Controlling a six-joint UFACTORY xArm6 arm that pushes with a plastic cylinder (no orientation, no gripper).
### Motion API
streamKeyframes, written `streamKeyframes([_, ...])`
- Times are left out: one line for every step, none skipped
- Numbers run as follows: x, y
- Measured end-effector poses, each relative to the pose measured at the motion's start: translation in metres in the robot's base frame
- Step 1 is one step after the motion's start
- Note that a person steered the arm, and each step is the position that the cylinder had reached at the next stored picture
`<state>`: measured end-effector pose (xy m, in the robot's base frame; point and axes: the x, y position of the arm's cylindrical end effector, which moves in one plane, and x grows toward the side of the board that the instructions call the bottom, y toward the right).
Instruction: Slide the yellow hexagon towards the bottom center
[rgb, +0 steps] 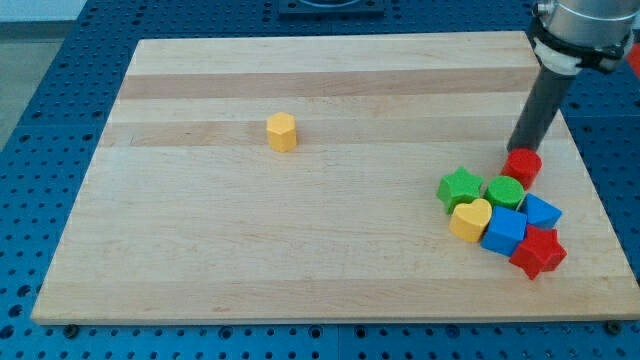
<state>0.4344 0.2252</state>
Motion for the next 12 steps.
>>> streamKeyframes([0.017, 0.0])
streamKeyframes([0.029, 0.0])
streamKeyframes([0.031, 0.0])
streamKeyframes([0.028, -0.001])
streamKeyframes([0.006, -0.035])
streamKeyframes([-0.011, -0.098])
streamKeyframes([-0.035, -0.155])
streamKeyframes([-0.068, -0.205])
streamKeyframes([-0.089, -0.259])
streamKeyframes([-0.09, -0.303])
streamKeyframes([-0.086, -0.317])
streamKeyframes([-0.073, -0.317])
